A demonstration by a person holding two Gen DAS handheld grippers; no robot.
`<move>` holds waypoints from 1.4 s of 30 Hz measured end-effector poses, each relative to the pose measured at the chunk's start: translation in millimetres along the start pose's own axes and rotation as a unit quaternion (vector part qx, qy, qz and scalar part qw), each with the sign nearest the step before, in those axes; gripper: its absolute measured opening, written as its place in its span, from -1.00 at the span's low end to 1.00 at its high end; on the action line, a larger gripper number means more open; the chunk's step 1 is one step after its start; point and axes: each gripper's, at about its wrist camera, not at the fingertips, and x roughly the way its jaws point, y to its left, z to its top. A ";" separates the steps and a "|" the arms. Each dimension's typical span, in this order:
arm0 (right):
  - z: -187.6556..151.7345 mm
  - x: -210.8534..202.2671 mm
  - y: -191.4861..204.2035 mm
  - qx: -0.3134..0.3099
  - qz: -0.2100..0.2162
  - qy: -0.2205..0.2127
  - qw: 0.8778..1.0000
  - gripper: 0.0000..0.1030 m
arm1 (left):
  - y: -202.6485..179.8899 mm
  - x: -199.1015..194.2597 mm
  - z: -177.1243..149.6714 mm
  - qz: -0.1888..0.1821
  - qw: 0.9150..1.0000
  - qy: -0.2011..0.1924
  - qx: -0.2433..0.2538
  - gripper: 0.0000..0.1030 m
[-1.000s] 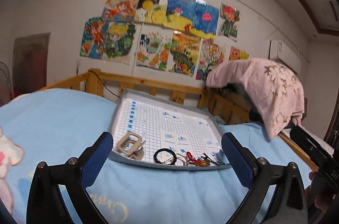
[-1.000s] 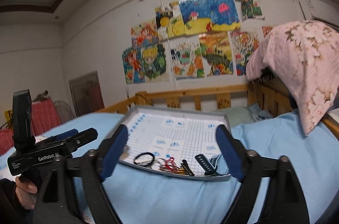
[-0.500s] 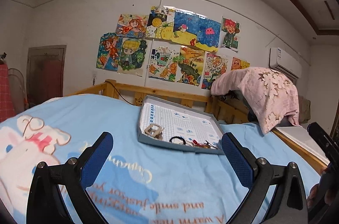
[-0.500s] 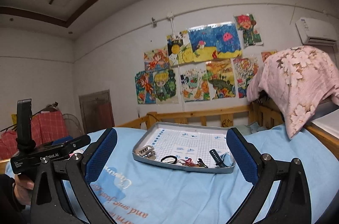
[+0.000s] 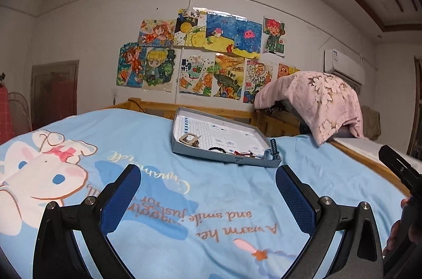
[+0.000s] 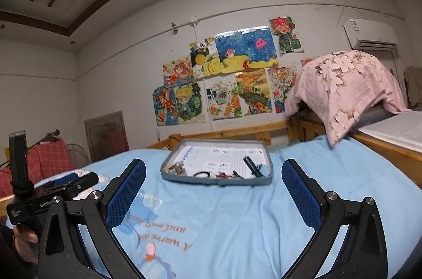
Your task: Organize jewelry
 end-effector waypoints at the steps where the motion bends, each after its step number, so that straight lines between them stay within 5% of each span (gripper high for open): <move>1: -4.8 -1.3 1.4 -0.004 -0.004 0.001 1.000 0.97 | -1.1 -1.4 -2.9 0.003 1.000 0.000 0.005 1.00; 10: -38.9 10.9 5.8 -0.026 -0.020 0.032 0.999 0.97 | -5.2 -3.5 -22.5 0.052 0.998 -0.003 0.036 1.00; 23: -58.9 21.3 2.0 -0.030 -0.024 0.088 0.995 0.97 | 5.7 4.4 -40.9 0.046 0.999 0.018 0.020 1.00; 42: -60.5 18.7 9.9 -0.043 -0.019 0.088 0.995 0.97 | 3.7 4.4 -42.8 0.037 0.999 0.017 0.025 1.00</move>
